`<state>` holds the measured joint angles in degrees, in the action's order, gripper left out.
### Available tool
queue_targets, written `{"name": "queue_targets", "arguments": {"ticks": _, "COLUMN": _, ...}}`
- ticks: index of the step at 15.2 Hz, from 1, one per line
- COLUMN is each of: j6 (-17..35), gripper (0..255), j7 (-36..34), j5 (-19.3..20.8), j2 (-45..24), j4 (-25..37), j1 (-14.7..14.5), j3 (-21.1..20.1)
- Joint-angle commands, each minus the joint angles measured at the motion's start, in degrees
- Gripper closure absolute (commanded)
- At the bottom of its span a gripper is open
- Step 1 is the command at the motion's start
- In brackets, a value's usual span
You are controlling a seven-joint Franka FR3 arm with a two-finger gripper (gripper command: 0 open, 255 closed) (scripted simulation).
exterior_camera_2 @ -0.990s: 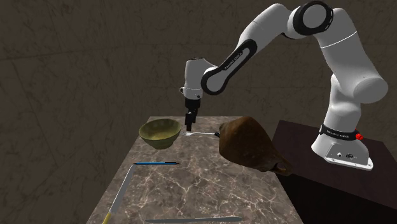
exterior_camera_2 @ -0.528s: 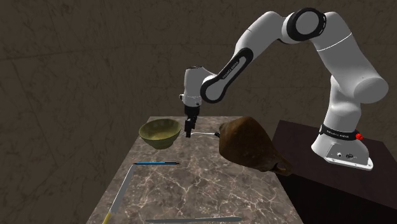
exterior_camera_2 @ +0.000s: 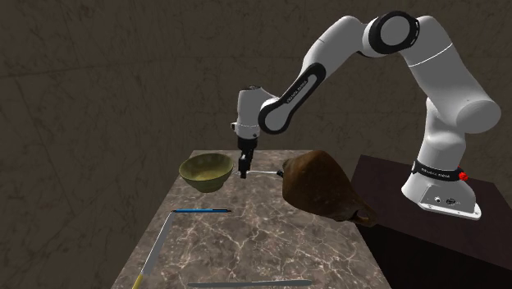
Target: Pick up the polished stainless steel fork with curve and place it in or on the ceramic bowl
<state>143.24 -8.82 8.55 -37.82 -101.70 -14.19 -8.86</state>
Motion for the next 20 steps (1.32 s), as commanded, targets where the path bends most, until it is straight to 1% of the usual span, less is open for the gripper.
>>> {"name": "queue_targets", "arguments": {"ticks": 1, "j6": 0.0, "gripper": 255, "j7": 0.0, "j5": 0.0, "j2": -0.1, "j4": 0.0, "j1": 0.0, "j3": 0.0}}
{"name": "queue_targets", "arguments": {"ticks": 6, "j6": 0.4, "gripper": 255, "j7": -0.2, "j5": 0.0, "j2": 0.6, "j4": -1.0, "j1": -0.1, "j3": 0.0}}
{"name": "queue_targets", "arguments": {"ticks": 9, "j6": 0.0, "gripper": 255, "j7": 0.0, "j5": 0.0, "j2": -0.1, "j4": 0.0, "j1": 0.0, "j3": 0.0}}
{"name": "queue_targets", "arguments": {"ticks": 20, "j6": -5.7, "gripper": 255, "j7": 0.8, "j5": -1.2, "j2": 5.9, "j4": -0.3, "j1": 0.7, "j3": -1.0}}
